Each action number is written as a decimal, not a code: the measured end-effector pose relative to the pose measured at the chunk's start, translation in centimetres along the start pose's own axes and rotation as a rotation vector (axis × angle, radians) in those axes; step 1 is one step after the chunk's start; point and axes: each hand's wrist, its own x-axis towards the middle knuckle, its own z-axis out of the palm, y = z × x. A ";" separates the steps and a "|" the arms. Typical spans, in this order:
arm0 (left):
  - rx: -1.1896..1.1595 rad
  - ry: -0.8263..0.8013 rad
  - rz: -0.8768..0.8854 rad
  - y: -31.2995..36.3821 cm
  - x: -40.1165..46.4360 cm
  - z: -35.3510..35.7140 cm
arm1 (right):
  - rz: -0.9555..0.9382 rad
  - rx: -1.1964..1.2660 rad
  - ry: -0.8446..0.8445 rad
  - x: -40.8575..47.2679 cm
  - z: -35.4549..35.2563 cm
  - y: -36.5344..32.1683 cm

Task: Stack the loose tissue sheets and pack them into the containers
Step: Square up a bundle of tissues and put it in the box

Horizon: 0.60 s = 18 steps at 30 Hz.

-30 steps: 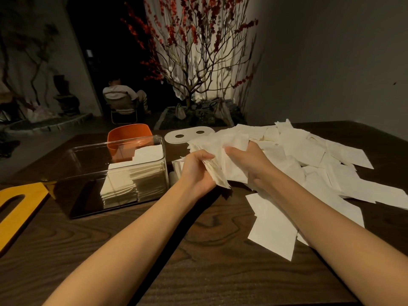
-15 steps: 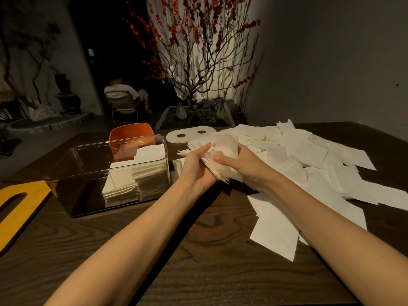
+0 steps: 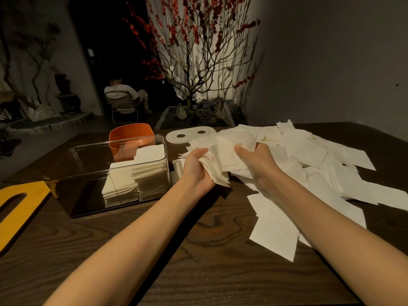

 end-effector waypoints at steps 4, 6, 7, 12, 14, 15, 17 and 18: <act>0.026 0.042 0.002 0.0 0.3 -0.3 | -0.048 -0.057 0.070 0.5 -0.7 -0.3; 0.050 0.075 -0.005 0.0 0.4 -0.3 | -0.103 -0.122 0.105 0.5 -0.9 -0.6; 0.064 0.101 -0.005 0.0 0.5 -0.3 | -0.156 -0.178 0.137 0.5 -1.0 -0.8; 0.135 0.187 0.017 0.0 0.1 0.1 | -0.349 -0.545 0.118 0.5 -1.1 -1.2; 0.155 0.176 0.033 0.0 -0.1 0.2 | -0.331 -0.551 0.103 0.6 -0.9 -0.9; 0.158 0.165 0.044 0.1 -0.1 0.2 | -0.330 -0.536 0.103 0.5 -0.9 -0.8; 0.160 0.123 0.068 0.3 -0.1 0.4 | -0.356 -0.500 0.077 0.3 -0.8 -0.8; 0.157 0.093 0.073 0.4 -0.2 0.4 | -0.371 -0.475 0.051 0.0 -0.8 -1.0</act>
